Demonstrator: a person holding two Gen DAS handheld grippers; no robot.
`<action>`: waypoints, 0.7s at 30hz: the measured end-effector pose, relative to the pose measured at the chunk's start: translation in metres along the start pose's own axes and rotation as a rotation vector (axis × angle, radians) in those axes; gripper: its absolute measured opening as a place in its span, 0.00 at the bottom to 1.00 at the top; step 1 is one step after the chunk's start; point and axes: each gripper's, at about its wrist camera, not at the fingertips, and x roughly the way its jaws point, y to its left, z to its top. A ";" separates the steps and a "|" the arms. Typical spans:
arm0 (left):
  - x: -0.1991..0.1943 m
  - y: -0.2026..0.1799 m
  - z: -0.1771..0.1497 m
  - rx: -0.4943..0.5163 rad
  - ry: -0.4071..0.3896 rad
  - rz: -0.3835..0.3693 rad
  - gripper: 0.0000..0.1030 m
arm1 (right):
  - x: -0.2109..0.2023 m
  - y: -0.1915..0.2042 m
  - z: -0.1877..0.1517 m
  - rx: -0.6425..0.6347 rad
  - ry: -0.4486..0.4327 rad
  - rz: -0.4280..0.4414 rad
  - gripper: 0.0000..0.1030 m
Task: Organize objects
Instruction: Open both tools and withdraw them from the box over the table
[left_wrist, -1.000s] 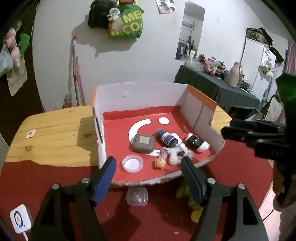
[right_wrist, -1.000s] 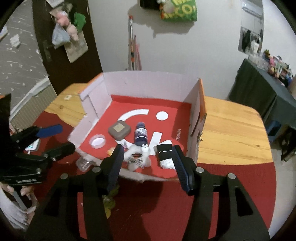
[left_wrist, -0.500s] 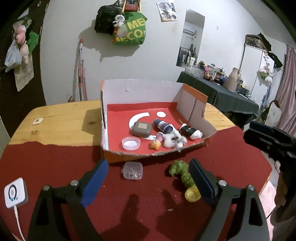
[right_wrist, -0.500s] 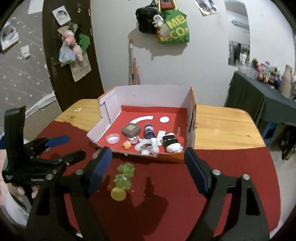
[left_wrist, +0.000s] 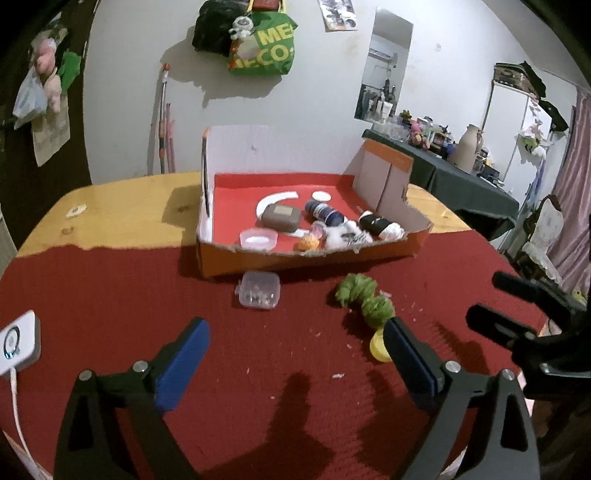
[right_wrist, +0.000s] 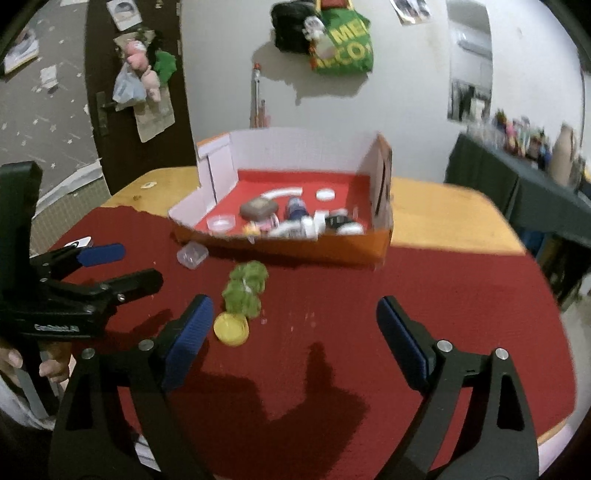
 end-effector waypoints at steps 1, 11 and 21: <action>0.002 0.001 -0.003 -0.007 0.006 0.001 0.94 | 0.005 -0.002 -0.004 0.012 0.013 -0.003 0.88; 0.023 0.010 -0.023 -0.042 0.079 0.025 0.94 | 0.030 -0.016 -0.019 0.086 0.080 0.010 0.88; 0.025 0.019 -0.021 -0.040 0.090 0.037 0.94 | 0.044 0.001 -0.019 0.026 0.122 0.039 0.88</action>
